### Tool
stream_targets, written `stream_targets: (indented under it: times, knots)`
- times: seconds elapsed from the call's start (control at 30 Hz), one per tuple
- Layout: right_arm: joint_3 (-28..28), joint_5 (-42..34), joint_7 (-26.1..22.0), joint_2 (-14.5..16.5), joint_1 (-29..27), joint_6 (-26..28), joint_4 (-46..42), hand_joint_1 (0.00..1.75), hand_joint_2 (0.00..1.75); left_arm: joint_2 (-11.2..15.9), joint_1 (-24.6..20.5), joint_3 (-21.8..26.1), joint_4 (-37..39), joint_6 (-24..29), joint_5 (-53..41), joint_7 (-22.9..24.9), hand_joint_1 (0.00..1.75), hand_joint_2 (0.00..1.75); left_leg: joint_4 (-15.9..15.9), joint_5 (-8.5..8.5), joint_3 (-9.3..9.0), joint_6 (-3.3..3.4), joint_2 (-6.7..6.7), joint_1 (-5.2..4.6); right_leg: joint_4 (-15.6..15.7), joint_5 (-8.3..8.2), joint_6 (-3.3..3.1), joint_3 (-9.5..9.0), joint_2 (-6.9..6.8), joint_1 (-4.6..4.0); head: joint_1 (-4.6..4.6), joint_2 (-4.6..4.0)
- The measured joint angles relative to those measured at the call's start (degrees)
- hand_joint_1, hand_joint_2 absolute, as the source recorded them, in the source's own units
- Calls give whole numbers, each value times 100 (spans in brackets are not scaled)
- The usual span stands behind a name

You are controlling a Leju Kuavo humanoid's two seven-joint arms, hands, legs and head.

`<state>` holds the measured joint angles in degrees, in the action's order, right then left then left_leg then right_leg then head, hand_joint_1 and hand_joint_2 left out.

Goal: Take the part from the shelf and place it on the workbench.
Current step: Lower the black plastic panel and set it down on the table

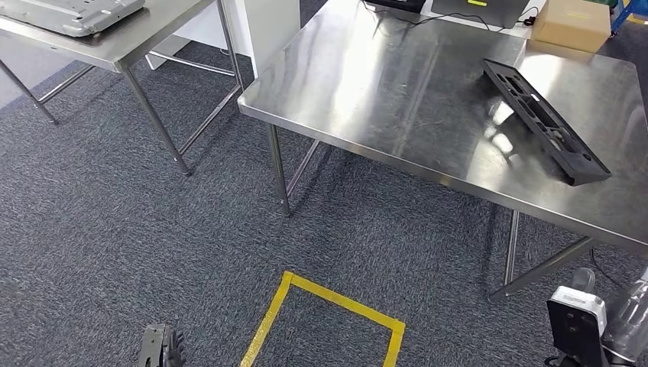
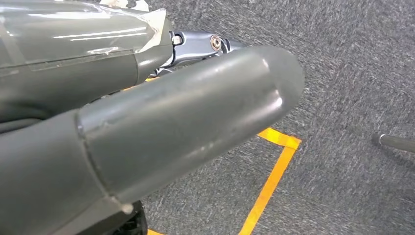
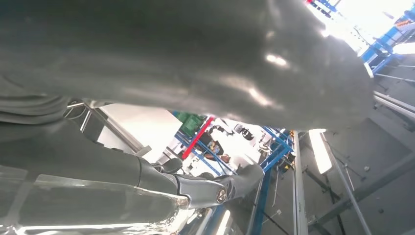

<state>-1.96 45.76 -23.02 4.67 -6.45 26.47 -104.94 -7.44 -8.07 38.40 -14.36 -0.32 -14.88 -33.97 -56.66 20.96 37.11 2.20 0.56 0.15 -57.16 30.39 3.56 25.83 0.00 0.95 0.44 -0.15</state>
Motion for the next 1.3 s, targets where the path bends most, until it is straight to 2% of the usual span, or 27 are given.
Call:
stream_targets:
  times: [0.07,0.1,0.13,0.17,0.2,0.27,0.3,0.33,0.37,0.4,0.43,0.5,0.53,0.6,0.67,0.7,0.77,0.8,0.83,0.87,0.93,1.0,1.07,1.13,1.17,1.2,1.3]
  knots:
    - [-10,2,-26,8,18,-4,60,0,0,3,-2,0,0,12,-4,1,0,0,2,-97,16,-68,-3,-5,261,82,-103,-119,2,-39,-21,0]
    - [-17,2,-31,13,23,-4,93,0,0,8,-2,1,0,22,-5,2,0,0,4,-127,25,-102,-5,8,240,42,-154,-64,-5,-17,-30,0]
    - [-24,4,-33,16,33,-5,130,0,0,14,-1,1,0,34,-7,5,0,0,-33,-65,59,-132,-14,21,232,-6,-214,-17,-13,-4,-34,0]
    - [-29,5,-32,18,41,-4,167,0,0,20,1,2,1,47,-9,12,0,0,-148,103,111,-161,-25,34,233,-67,-278,39,-21,12,-42,0]
    - [-36,5,-27,19,53,-2,207,0,0,26,1,2,1,63,-11,20,0,0,-388,376,193,-186,-34,46,233,-138,-330,106,-28,28,-51,0]
    - [-65,-17,-6,17,82,9,301,0,0,30,-3,2,2,93,-14,36,0,0,-1129,947,384,-228,-45,51,227,-264,-375,237,-31,11,-68,0]
    - [-92,-43,14,14,95,16,360,0,0,31,-5,2,2,105,-14,43,0,0,-1480,1065,444,-240,-46,51,224,-321,-371,303,-30,5,-71,0]
    - [-123,-72,36,8,106,24,424,0,0,33,-6,3,2,114,-14,51,0,0,-1661,1037,422,-241,-46,51,220,-371,-361,365,-31,-1,-70,0]
    - [-162,-104,58,-1,116,33,491,0,0,33,-6,3,2,121,-13,60,0,0,-1615,912,292,-234,-43,52,214,-413,-348,424,-43,-3,-71,0]
    - [-204,-133,84,-12,133,46,557,0,0,34,-8,4,2,127,-13,70,0,0,-1360,755,55,-222,-26,52,202,-447,-330,475,-60,-3,-72,0]
    - [-252,-161,110,-27,156,62,614,0,0,34,-17,4,2,131,-12,79,0,0,-937,670,-249,-208,23,50,185,-469,-313,507,-81,-5,-72,0]
    - [-369,-224,166,-68,207,95,711,0,0,31,-62,4,2,135,-12,101,0,0,-202,684,-723,-170,110,20,142,-500,-266,549,-135,-30,-71,0]
    - [-427,-256,191,-91,231,104,754,0,0,28,-90,3,2,139,-13,117,0,0,-27,736,-808,-141,125,2,129,-517,-237,564,-167,-44,-72,0]
    - [-526,-301,227,-129,282,108,838,0,0,25,-120,3,2,152,-13,151,0,0,40,720,-781,-53,64,-17,117,-552,-167,595,-234,-60,-69,0]
    - [-603,-319,251,-161,319,107,916,0,0,19,-130,4,2,160,-11,173,0,0,75,636,-724,61,10,-13,-56,-445,-130,710,-190,-49,-61,0]
    - [-637,-322,257,-179,328,107,951,0,0,16,-136,5,2,162,-11,178,0,0,89,587,-687,109,-15,-7,-322,-289,-137,839,-139,-43,-56,0]
    - [-689,-323,264,-208,336,106,1023,0,0,17,-147,6,3,163,-10,185,0,0,83,515,-587,154,-79,-20,-1124,109,-170,1183,-56,-29,-43,0]
    - [-704,-321,270,-215,337,103,1059,0,0,16,-146,7,3,163,-10,188,0,0,80,483,-542,156,-120,-29,-1466,246,-164,1314,-43,-28,-44,0]
    - [-713,-315,282,-218,338,100,1094,0,0,15,-143,7,4,163,-8,191,0,0,76,456,-506,154,-162,-36,-1626,296,-143,1349,-35,-29,-43,0]
    - [-719,-303,295,-220,348,93,1129,0,0,14,-142,7,5,163,-7,195,0,0,72,432,-480,147,-212,-44,-1535,250,-108,1256,-23,-30,-41,0]
    - [-725,-250,339,-231,411,80,1205,0,0,9,-147,8,7,161,-3,201,0,0,66,397,-455,124,-312,-56,-752,-22,-55,785,87,-27,-39,0]
    - [-736,-149,420,-256,536,62,1320,0,0,3,-167,9,7,161,4,205,0,0,45,364,-416,81,-395,-80,-16,-221,-82,388,272,-31,-42,0]
    - [-749,-32,518,-281,681,33,1467,0,0,-1,-178,9,7,173,21,214,0,0,35,317,-360,17,-470,-85,153,-258,-139,314,316,-54,-45,0]
    - [-758,60,589,-297,834,-9,1620,0,0,12,-178,9,7,193,41,226,0,0,8,306,-312,-43,-521,-79,166,-303,-200,327,210,-12,-46,0]
    - [-760,89,609,-305,911,-34,1699,0,0,20,-181,9,7,199,47,230,0,0,-96,379,-259,-72,-472,-78,180,-326,-238,326,150,20,-60,0]
    - [-761,106,620,-315,975,-55,1782,0,0,29,-188,9,7,203,49,233,0,0,-312,519,-157,-99,-385,-74,196,-345,-270,325,87,51,-75,0]
    - [-769,107,625,-355,1100,-87,2039,0,0,34,-192,9,8,227,32,236,0,0,-1447,1062,375,-192,-126,-20,193,-356,-305,347,-106,38,-106,0]
